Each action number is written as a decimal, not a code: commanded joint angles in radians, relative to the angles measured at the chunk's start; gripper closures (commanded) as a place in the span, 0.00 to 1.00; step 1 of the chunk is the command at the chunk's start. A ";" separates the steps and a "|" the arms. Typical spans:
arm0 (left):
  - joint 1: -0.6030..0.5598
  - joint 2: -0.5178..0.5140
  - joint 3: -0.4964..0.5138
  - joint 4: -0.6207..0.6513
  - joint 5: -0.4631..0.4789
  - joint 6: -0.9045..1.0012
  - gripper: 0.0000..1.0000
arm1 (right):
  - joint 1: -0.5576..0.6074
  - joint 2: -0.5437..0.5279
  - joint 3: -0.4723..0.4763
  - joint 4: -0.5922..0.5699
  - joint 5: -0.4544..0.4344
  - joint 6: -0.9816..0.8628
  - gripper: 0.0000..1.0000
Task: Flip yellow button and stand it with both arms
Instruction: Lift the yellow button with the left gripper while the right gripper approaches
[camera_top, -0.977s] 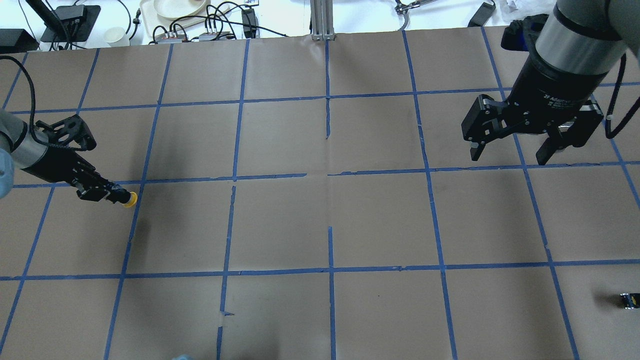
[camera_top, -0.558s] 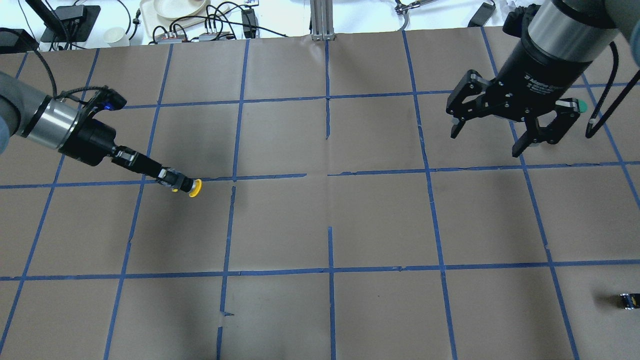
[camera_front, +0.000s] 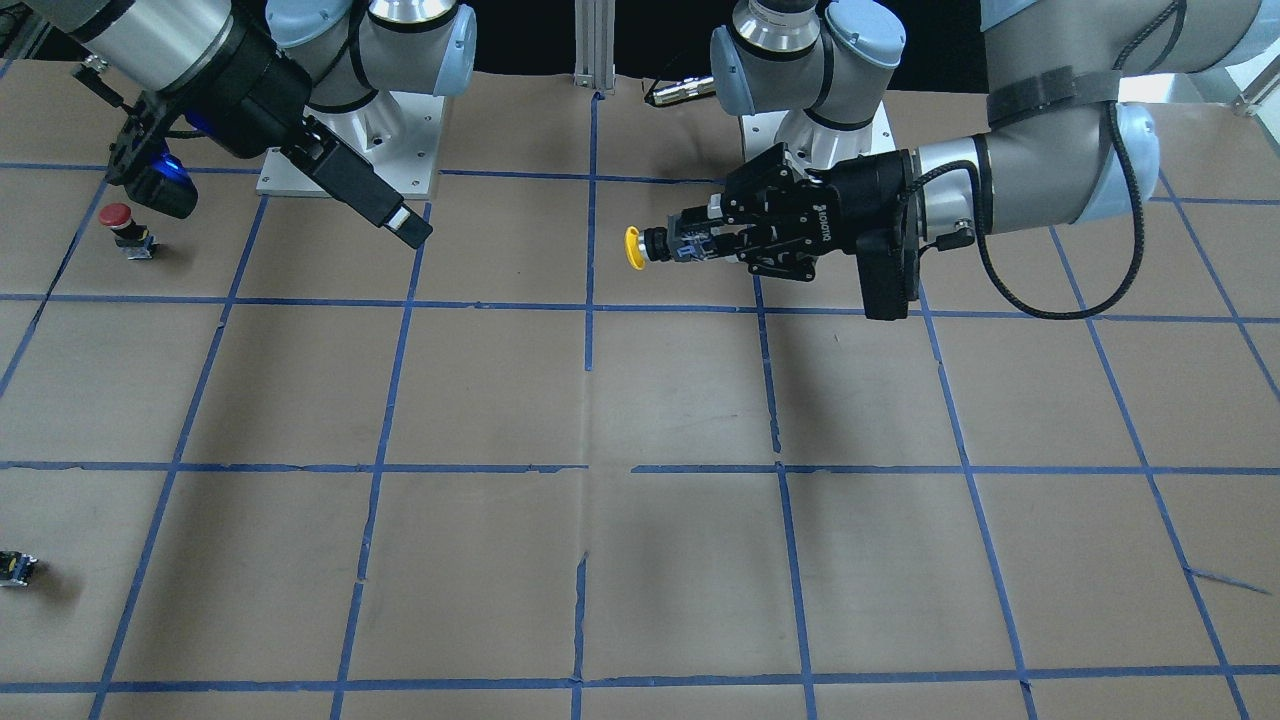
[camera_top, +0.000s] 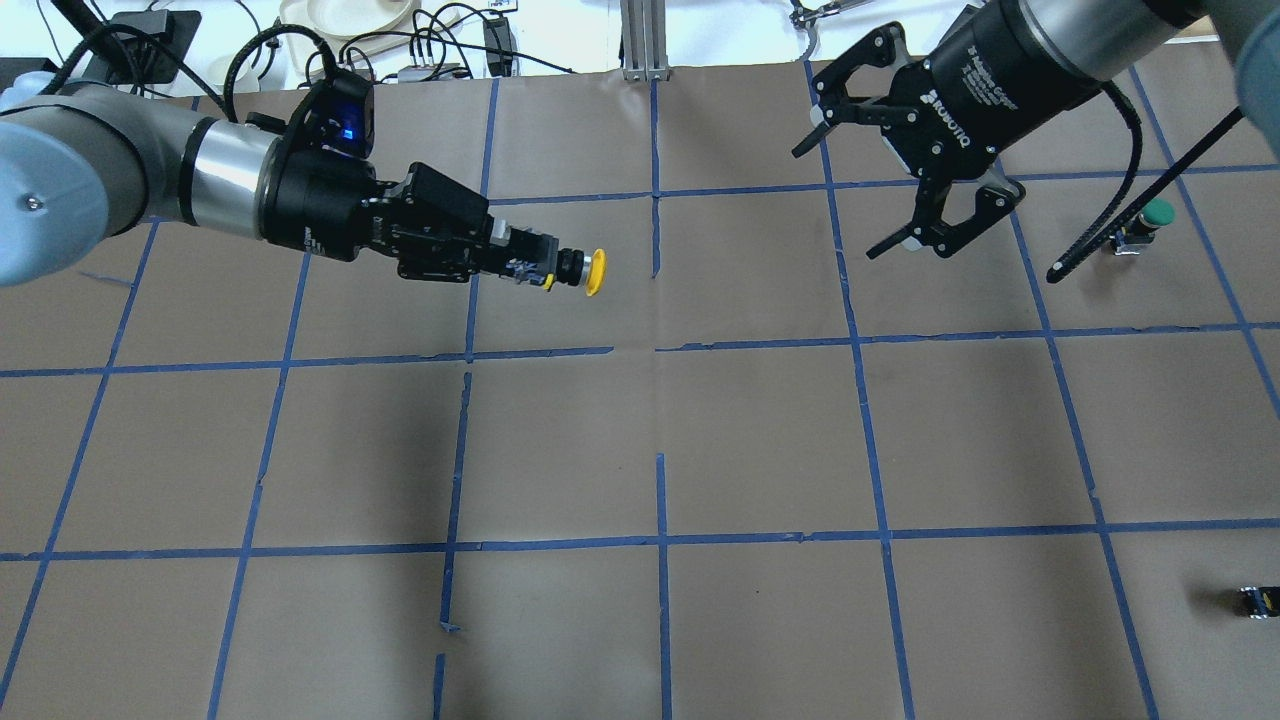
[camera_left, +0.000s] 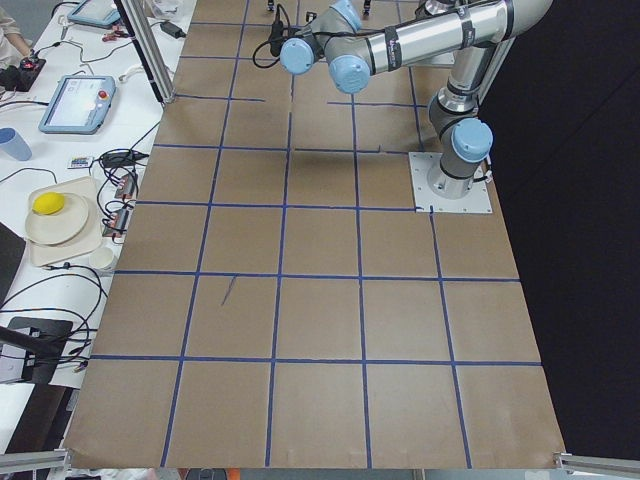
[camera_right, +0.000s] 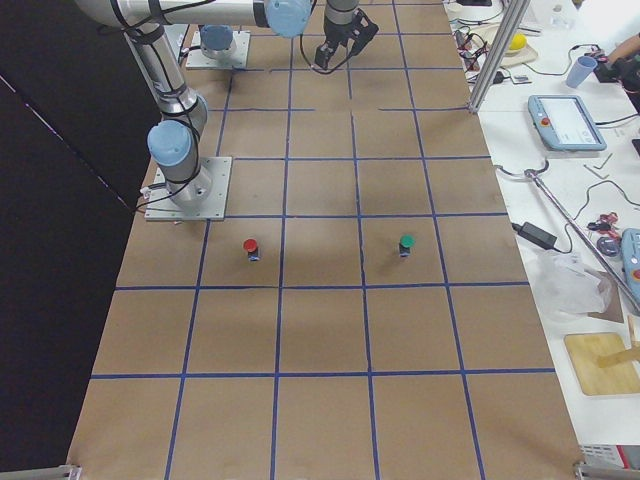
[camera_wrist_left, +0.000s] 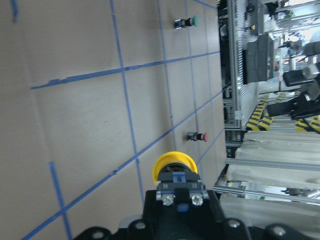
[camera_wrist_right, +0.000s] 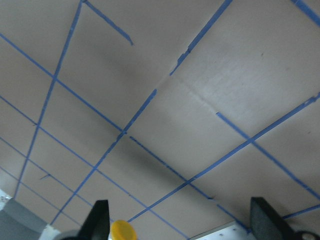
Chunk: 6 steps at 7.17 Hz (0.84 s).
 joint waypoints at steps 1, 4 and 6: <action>-0.055 0.006 0.006 -0.012 -0.177 -0.010 0.93 | -0.011 -0.008 0.010 -0.014 0.154 0.162 0.01; -0.089 0.015 -0.010 -0.011 -0.285 -0.017 0.93 | -0.007 -0.025 0.031 -0.044 0.291 0.327 0.01; -0.094 0.020 -0.011 -0.011 -0.288 -0.017 0.93 | -0.004 -0.002 0.048 -0.086 0.368 0.348 0.01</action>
